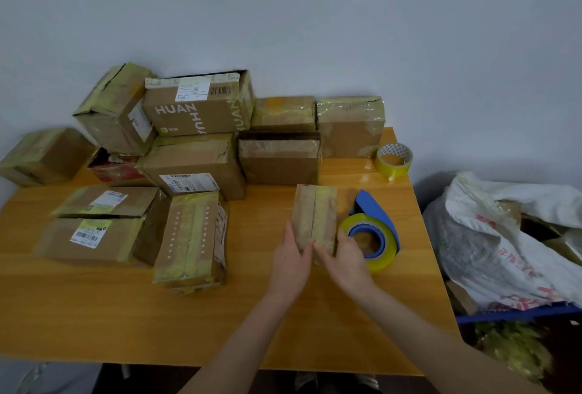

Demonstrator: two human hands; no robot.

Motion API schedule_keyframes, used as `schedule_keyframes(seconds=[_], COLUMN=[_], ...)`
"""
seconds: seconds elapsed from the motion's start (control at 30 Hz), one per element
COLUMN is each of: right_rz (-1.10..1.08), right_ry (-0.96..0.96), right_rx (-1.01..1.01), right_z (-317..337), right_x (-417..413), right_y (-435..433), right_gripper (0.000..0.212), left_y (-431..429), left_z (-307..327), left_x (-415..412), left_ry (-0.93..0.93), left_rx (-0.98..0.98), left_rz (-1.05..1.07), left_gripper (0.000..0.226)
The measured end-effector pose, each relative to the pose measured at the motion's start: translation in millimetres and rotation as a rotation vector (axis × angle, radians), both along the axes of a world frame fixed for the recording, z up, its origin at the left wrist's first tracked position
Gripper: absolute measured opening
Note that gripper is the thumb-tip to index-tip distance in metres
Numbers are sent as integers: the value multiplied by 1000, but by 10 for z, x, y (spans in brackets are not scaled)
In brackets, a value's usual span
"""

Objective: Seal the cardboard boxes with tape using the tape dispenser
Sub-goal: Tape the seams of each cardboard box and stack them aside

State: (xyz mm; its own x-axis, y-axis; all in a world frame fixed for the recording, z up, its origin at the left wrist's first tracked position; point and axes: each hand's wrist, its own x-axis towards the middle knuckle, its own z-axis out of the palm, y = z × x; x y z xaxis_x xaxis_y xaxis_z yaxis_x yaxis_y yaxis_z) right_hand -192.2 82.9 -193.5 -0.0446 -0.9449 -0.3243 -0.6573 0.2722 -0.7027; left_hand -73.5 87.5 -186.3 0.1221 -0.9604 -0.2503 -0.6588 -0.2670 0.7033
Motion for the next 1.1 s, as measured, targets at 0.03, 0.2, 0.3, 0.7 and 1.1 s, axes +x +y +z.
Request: schedule_keyframes(seconds=[0.03, 0.2, 0.3, 0.7, 1.1], right_rz=[-14, -9, -23, -22, 36], right_ry=[12, 6, -14, -63, -63], right_rx=[-13, -24, -6, -46, -94], right_z=[-23, -74, -121, 36, 10], right_x=[12, -28, -57, -351, -224], right_y=[-30, -277, -331, -249, -131], right_gripper=[63, 57, 54, 57, 70], left_y=[-44, -189, -209, -21, 31], left_z=[8, 46, 11, -54, -90], left_x=[-10, -33, -19, 339, 353], left_ry=[11, 19, 68, 119, 185], left_rx=[18, -6, -28, -85, -97], left_rz=[34, 100, 108, 196, 191], left_gripper=[65, 45, 45, 44, 42])
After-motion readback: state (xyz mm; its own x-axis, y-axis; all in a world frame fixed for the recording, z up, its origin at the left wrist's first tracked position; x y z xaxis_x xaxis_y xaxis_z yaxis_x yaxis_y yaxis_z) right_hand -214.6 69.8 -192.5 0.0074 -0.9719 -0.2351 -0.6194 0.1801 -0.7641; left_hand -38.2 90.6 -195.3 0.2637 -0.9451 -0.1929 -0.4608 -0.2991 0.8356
